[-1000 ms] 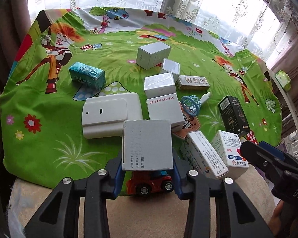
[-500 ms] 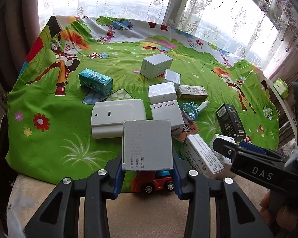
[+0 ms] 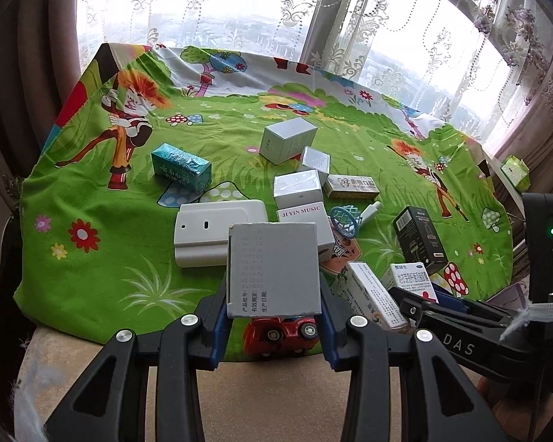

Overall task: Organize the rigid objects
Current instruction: 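Grasp the white medicine box with the right tool while the left tool grasps a white box, then carry both boxes into the purple storage box and release them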

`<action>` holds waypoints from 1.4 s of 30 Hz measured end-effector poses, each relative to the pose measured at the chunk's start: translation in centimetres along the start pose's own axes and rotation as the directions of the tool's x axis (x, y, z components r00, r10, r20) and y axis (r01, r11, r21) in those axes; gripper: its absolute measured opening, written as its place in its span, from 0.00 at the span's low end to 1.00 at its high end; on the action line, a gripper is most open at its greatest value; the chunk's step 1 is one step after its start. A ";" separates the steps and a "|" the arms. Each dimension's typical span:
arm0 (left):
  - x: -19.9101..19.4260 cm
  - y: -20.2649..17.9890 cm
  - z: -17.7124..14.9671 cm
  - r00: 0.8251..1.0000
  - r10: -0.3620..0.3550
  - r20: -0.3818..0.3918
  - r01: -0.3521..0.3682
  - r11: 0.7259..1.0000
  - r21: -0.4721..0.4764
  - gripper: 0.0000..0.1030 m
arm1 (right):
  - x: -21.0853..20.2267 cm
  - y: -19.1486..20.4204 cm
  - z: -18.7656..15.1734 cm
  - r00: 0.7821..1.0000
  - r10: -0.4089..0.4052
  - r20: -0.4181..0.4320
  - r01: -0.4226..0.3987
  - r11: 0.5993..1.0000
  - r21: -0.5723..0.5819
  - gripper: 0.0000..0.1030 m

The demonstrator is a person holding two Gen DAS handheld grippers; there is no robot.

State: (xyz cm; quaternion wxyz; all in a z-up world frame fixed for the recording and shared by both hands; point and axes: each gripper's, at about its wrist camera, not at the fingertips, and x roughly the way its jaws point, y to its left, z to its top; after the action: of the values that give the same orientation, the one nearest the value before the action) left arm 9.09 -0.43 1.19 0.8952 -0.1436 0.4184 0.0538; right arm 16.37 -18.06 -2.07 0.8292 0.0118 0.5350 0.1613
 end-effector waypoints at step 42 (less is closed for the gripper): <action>-3.3 -14.1 -3.7 0.786 -0.597 -0.161 0.610 0.790 0.050 0.39 | -13.3 -15.9 -8.9 0.948 -0.111 0.298 0.014 0.951 0.308 0.46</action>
State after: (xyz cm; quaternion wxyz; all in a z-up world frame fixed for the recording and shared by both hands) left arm 7.38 -14.90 4.44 0.8405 -0.2283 0.4130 -0.2662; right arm 7.55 -38.23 2.79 0.8962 0.1467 0.4160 0.0471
